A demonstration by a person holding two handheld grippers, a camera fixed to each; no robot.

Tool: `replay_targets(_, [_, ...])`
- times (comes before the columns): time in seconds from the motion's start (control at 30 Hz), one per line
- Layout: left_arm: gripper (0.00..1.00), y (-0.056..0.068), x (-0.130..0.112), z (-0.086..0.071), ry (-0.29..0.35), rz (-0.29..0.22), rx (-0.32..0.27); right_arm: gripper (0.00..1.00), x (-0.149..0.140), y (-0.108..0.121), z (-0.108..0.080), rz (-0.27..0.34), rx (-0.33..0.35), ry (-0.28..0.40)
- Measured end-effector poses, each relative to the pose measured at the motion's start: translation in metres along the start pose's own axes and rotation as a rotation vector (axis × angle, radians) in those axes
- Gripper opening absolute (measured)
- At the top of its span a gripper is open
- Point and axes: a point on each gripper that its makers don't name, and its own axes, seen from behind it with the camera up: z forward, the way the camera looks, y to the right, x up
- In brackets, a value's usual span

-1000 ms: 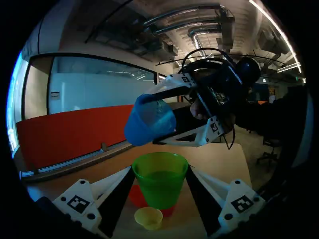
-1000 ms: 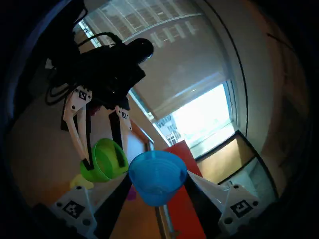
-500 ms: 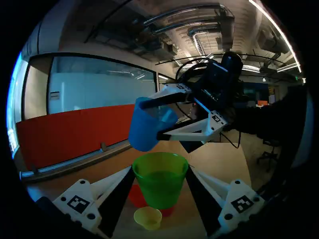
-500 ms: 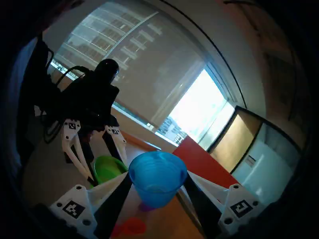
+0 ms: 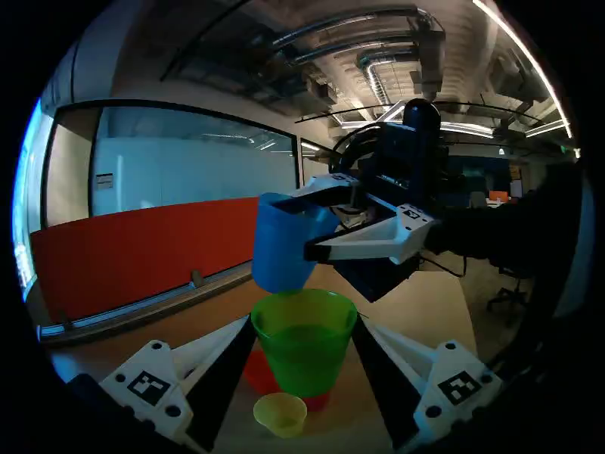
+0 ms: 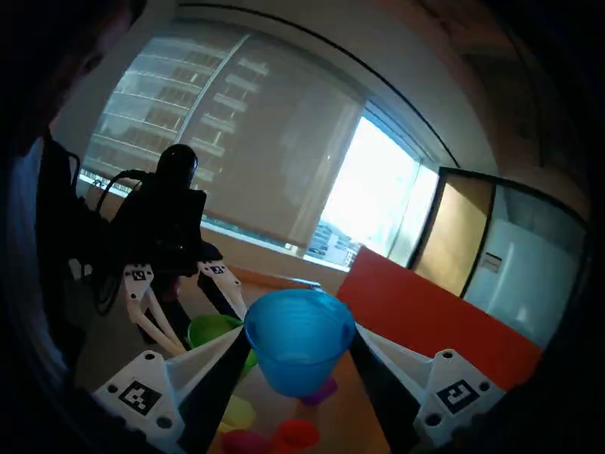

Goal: Pour water

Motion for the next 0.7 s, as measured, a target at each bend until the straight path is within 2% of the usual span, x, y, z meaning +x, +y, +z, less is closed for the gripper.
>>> replay_targets(0.2, [0.87,0.001,0.0,0.0,-0.003,0.002,0.003,0.91,-0.004,-0.002,-0.001,0.048,0.008,0.0])
replay_targets(0.5, [0.87,-0.003,-0.002,0.0,-0.004,-0.003,0.008,0.91,-0.007,-0.003,-0.002,0.06,-0.003,-0.004])
replay_targets(0.7, [0.87,-0.003,-0.002,-0.002,-0.006,-0.003,0.012,0.91,-0.011,0.004,-0.001,0.113,-0.031,-0.007])
